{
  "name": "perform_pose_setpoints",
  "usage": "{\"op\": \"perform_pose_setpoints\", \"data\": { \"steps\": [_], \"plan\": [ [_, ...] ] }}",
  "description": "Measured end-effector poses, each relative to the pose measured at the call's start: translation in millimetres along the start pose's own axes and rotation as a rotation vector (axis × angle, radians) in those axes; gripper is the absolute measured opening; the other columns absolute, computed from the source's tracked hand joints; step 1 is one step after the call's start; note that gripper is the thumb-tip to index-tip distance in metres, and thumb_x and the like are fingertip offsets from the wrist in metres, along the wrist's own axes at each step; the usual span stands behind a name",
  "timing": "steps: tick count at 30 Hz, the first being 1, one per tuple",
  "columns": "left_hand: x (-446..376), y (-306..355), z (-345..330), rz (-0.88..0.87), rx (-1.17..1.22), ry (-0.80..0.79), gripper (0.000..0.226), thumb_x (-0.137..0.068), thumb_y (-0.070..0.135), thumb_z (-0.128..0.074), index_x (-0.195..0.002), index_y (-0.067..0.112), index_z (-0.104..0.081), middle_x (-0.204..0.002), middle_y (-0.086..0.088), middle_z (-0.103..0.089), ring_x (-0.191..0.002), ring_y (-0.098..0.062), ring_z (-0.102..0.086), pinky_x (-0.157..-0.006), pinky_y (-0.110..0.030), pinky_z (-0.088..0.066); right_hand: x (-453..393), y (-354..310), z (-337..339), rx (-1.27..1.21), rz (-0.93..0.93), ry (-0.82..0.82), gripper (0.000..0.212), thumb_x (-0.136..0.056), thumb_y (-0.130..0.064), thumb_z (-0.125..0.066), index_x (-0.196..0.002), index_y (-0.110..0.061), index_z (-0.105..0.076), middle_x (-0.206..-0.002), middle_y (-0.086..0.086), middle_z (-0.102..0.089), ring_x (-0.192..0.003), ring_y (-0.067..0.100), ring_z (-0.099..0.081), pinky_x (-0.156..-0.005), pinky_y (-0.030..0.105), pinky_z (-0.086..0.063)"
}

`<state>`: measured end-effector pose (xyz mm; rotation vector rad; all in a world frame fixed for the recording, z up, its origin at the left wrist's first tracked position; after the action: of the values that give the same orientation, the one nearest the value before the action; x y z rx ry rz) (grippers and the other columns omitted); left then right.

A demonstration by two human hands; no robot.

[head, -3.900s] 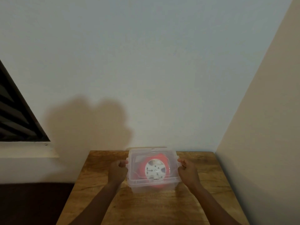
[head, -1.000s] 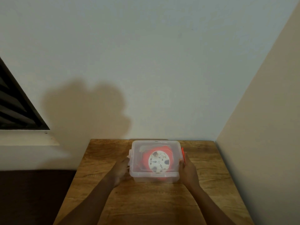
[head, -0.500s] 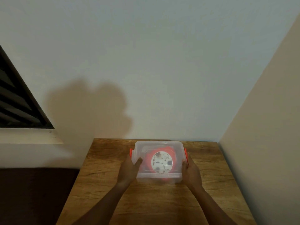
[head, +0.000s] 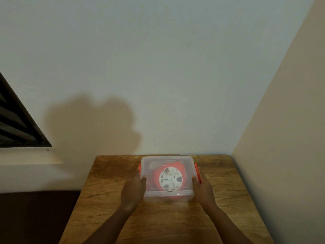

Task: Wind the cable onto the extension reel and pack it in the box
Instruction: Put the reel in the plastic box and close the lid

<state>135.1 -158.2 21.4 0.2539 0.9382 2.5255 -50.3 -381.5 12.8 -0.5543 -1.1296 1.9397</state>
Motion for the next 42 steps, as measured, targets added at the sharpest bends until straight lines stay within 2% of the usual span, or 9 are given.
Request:
{"op": "perform_pose_setpoints", "data": {
  "steps": [3,9,12,17,22,27,34,39,42],
  "plan": [
    [0,5,-12,0.02,0.074,-0.037,0.041,-0.103,0.024,-0.059,-0.142,0.01,-0.055,-0.125,-0.009,-0.072,-0.106,-0.027,-0.073,-0.087,-0.04,-0.064,1,18,2,-0.168,-0.158,0.022,0.029,-0.099,-0.028,-0.052,-0.125,-0.018,-0.059,-0.101,-0.002,-0.07,-0.082,0.011,-0.07,-0.058,0.023,-0.058],
    [-5,63,-41,-0.142,0.19,-0.136,0.051,-0.097,0.012,-0.066,-0.146,0.013,-0.051,-0.127,-0.005,-0.068,-0.114,-0.027,-0.067,-0.093,-0.038,-0.06,-18,53,55,-0.31,-0.315,0.083,0.019,-0.096,-0.014,-0.053,-0.108,-0.01,-0.067,-0.094,0.01,-0.072,-0.083,0.027,-0.071,-0.073,0.051,-0.06],
    [-12,104,-60,-0.231,0.192,-0.181,0.044,-0.09,0.007,-0.07,-0.133,0.014,-0.06,-0.105,0.005,-0.066,-0.099,-0.019,-0.067,-0.068,-0.008,-0.049,-38,60,101,-0.261,-0.304,0.141,0.022,-0.096,-0.015,-0.051,-0.111,-0.012,-0.067,-0.092,0.009,-0.072,-0.079,0.024,-0.07,-0.067,0.04,-0.06],
    [-28,155,-107,-0.293,0.203,-0.26,0.049,-0.089,0.009,-0.072,-0.135,0.019,-0.057,-0.109,0.007,-0.064,-0.094,-0.01,-0.058,-0.059,-0.001,-0.041,-79,63,159,-0.132,-0.266,0.168,0.027,-0.093,-0.009,-0.048,-0.106,-0.011,-0.071,-0.083,0.004,-0.072,-0.074,0.02,-0.067,-0.057,0.026,-0.05],
    [-38,186,-150,-0.271,0.179,-0.307,0.051,-0.088,0.007,-0.067,-0.136,0.019,-0.056,-0.12,-0.001,-0.07,-0.103,-0.019,-0.068,-0.08,-0.024,-0.056,-111,88,184,-0.117,-0.288,0.154,0.023,-0.091,-0.002,-0.045,-0.093,0.001,-0.068,-0.087,0.027,-0.069,-0.076,0.034,-0.065,-0.07,0.046,-0.054],
    [-49,192,-171,-0.255,0.153,-0.27,0.051,-0.086,0.002,-0.066,-0.134,0.016,-0.059,-0.118,-0.002,-0.07,-0.101,-0.012,-0.061,-0.064,0.003,-0.036,-131,99,188,-0.105,-0.261,0.103,0.024,-0.096,0.0,-0.044,-0.107,0.005,-0.065,-0.1,0.025,-0.069,-0.093,0.04,-0.066,-0.084,0.055,-0.055],
    [-64,182,-182,-0.172,0.202,-0.223,0.059,-0.089,-0.001,-0.066,-0.144,0.014,-0.054,-0.128,-0.008,-0.069,-0.112,-0.024,-0.066,-0.085,-0.025,-0.05,-147,103,176,-0.104,-0.24,0.093,0.032,-0.1,-0.003,-0.042,-0.128,0.003,-0.055,-0.119,0.023,-0.063,-0.107,0.037,-0.061,-0.094,0.052,-0.051],
    [-60,180,-183,-0.131,0.231,-0.191,0.068,-0.091,0.002,-0.067,-0.153,0.021,-0.045,-0.136,-0.006,-0.067,-0.108,-0.019,-0.064,-0.086,-0.027,-0.052,-150,105,177,-0.096,-0.232,0.08,0.033,-0.1,-0.003,-0.043,-0.131,0.004,-0.053,-0.123,0.023,-0.061,-0.112,0.038,-0.059,-0.095,0.049,-0.051],
    [-57,181,-181,-0.142,0.213,-0.204,0.073,-0.092,0.003,-0.067,-0.157,0.017,-0.038,-0.149,-0.006,-0.058,-0.133,-0.026,-0.057,-0.102,-0.028,-0.046,-148,104,176,-0.056,-0.208,0.074,0.035,-0.099,-0.004,-0.045,-0.132,0.003,-0.051,-0.126,0.024,-0.059,-0.115,0.038,-0.057,-0.098,0.048,-0.049]
  ]
}}
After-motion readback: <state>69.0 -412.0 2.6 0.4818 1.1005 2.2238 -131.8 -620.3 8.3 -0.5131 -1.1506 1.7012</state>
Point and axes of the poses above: each hand's wrist, its own x-axis away from the middle knuckle, its own z-axis out of the back of the hand, y = z × x, the point moved 9 cm from there along -x, towards the middle knuckle
